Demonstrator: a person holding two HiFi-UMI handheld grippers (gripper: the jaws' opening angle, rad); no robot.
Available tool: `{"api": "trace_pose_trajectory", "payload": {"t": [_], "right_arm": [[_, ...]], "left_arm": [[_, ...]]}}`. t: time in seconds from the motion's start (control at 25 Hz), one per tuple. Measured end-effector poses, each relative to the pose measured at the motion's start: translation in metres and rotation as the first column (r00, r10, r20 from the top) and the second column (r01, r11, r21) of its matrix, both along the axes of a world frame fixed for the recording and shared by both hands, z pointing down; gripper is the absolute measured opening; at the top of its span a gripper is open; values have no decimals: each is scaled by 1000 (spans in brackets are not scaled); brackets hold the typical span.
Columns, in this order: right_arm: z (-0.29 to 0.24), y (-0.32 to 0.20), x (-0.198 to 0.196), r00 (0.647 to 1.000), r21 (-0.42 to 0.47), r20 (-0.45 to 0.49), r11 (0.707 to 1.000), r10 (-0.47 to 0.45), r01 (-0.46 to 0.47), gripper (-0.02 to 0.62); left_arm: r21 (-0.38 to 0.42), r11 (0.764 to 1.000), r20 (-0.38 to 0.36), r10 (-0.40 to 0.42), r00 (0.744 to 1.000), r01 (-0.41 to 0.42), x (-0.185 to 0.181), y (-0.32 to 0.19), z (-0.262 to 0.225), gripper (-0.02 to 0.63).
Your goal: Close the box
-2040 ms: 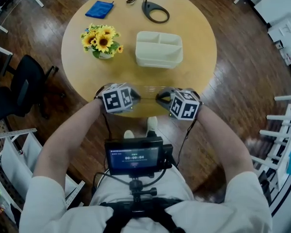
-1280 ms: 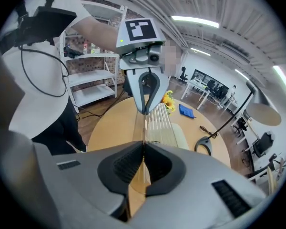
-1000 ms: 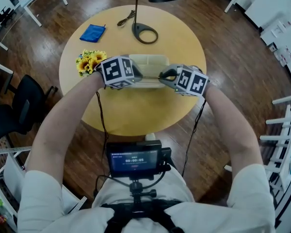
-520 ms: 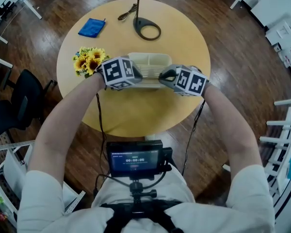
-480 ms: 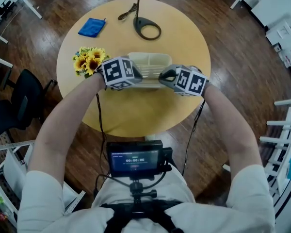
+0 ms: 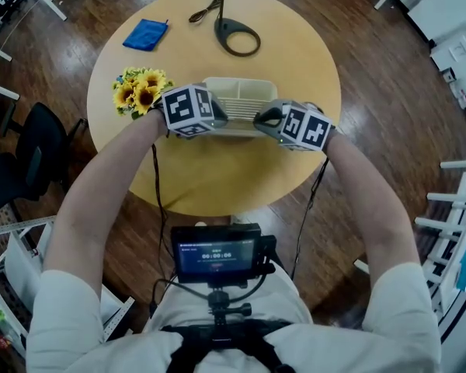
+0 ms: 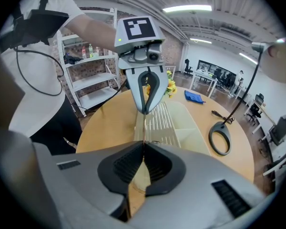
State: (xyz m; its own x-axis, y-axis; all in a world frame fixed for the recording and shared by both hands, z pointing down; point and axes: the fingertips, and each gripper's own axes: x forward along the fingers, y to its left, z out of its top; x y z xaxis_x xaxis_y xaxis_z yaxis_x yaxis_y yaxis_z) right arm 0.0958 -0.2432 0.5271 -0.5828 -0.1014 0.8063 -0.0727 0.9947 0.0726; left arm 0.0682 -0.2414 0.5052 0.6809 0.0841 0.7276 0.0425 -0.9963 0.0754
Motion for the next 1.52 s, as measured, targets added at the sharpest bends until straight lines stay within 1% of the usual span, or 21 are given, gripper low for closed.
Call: {"api": "trace_pose_trajectory", "payload": {"t": [0.32, 0.64, 1.04, 1.52], "right_arm": [[3, -4, 0, 1000, -12, -5, 1000, -16, 16, 12], [5, -3, 1, 1000, -2, -15, 1000, -25, 25, 12], [7, -2, 0, 1000, -6, -2, 1000, -8, 8, 12], [4, -2, 0, 999, 22, 44, 1000, 22, -23, 12]], "left_arm": [[-12, 1000, -3, -4, 1000, 4, 0, -4, 4, 0], [6, 1000, 7, 14, 1000, -14, 0, -2, 6, 0], [8, 1000, 14, 29, 999, -29, 1, 0, 10, 2], [21, 999, 33, 41, 999, -41, 0, 0, 9, 1]]}}
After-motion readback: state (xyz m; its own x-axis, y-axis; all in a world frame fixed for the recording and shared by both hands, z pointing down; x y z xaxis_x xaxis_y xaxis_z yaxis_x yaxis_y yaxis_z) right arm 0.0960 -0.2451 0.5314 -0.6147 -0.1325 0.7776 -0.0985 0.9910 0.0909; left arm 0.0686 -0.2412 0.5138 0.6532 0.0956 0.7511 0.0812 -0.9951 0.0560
